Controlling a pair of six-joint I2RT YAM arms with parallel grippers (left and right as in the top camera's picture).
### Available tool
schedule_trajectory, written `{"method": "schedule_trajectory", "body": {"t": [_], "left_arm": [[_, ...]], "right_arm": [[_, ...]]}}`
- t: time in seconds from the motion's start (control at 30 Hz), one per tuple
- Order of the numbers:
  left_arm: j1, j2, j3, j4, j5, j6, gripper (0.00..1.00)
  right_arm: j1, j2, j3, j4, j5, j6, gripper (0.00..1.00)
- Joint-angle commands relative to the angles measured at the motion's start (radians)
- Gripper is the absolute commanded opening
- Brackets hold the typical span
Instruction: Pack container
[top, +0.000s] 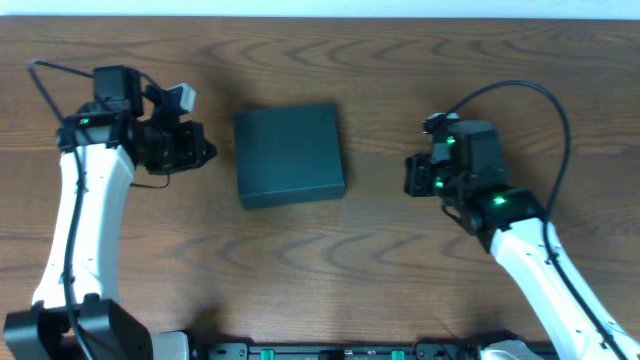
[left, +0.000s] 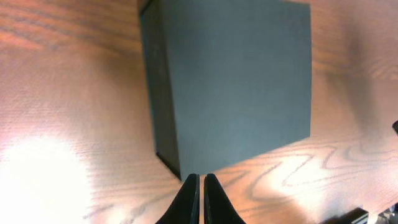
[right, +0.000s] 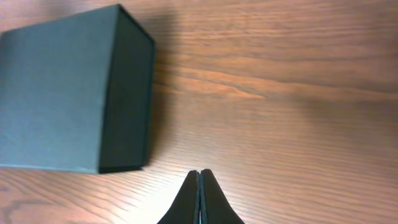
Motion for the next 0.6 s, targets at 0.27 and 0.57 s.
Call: {"method": "schedule_trajectory", "body": {"t": [0.27,0.57], "left_arm": [[0.008,0.074,-0.144,0.304,-0.134,-0.202,0.06],[-0.038,0.295,-0.151,0.51,-0.047,-0.39,0.06]], "right_arm": [[-0.057,0.022,0.007,-0.002,-0.105,-0.093,0.02],[-0.057,0.04,0.007,-0.003,-0.139,-0.101,0.02]]}}
